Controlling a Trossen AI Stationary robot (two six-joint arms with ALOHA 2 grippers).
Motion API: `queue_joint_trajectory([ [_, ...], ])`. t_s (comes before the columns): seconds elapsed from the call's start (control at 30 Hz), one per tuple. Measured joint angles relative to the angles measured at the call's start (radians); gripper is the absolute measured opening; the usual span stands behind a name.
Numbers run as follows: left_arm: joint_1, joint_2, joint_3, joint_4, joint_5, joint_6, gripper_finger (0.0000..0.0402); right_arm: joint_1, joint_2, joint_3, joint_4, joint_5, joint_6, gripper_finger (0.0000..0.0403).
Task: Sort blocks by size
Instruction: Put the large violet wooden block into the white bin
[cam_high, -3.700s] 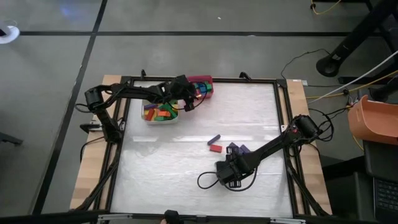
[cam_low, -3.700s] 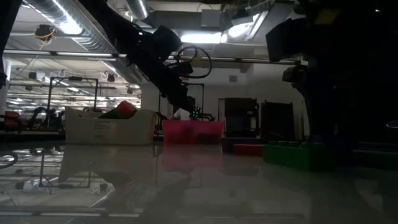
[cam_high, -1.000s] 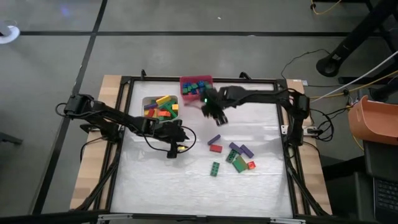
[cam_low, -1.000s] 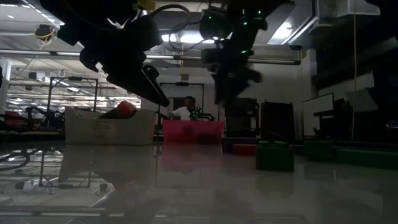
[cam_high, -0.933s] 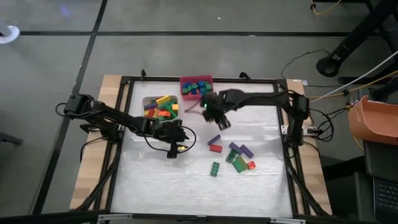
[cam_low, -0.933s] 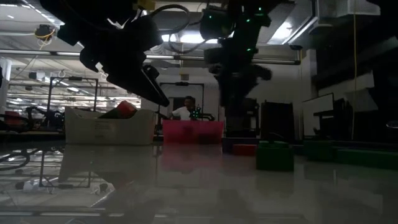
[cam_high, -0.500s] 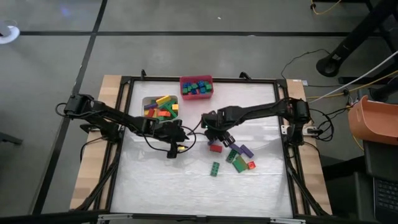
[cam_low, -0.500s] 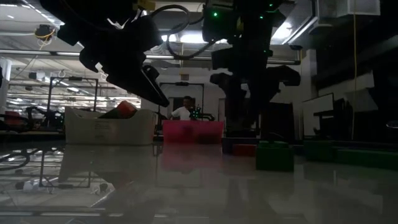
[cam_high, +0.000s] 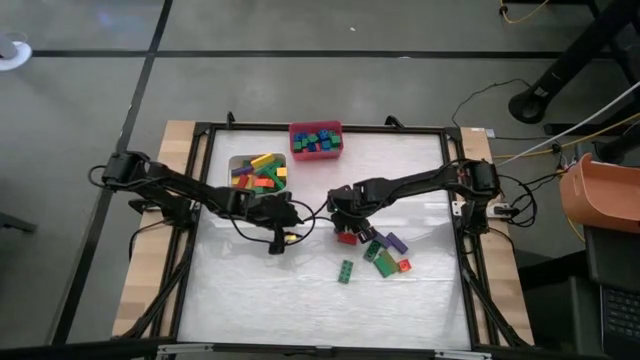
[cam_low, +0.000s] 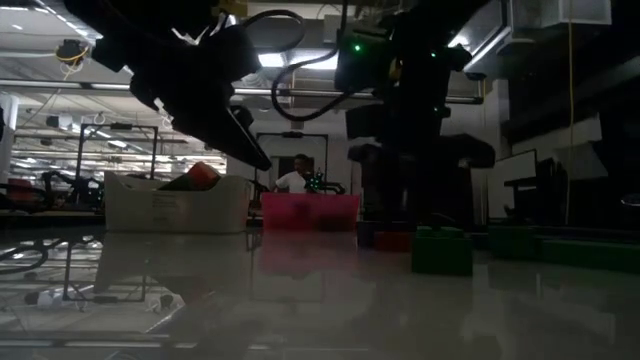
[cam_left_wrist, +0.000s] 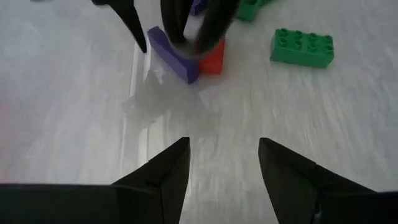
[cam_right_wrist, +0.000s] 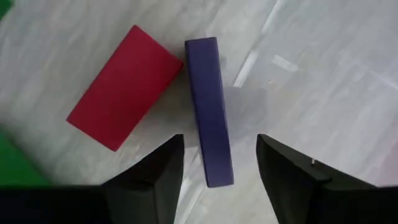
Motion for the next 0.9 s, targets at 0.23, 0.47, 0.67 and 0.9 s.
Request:
queue_joint_trajectory([
  [0.23,0.0,-0.103,0.0,-0.057,-0.011,-0.005,0.0177,0.0,0.0,-0.049,0.049,0.001,0.003,0.0096],
  [0.47,0.002,-0.302,0.002,-0.255,-0.117,-0.006,0.0177,0.0,0.0,-0.05,0.291,0.008,-0.016,0.0056],
  [0.67,0.002,-0.495,0.002,-0.408,-0.234,-0.046,0.0177,-0.003,0.0,-0.029,0.733,0.179,-0.138,0.0067],
  [0.9,0.002,-0.651,0.002,-0.45,-0.244,-0.067,0.0177,-0.083,0.0,-0.026,1.09,0.218,-0.158,0.007],
])
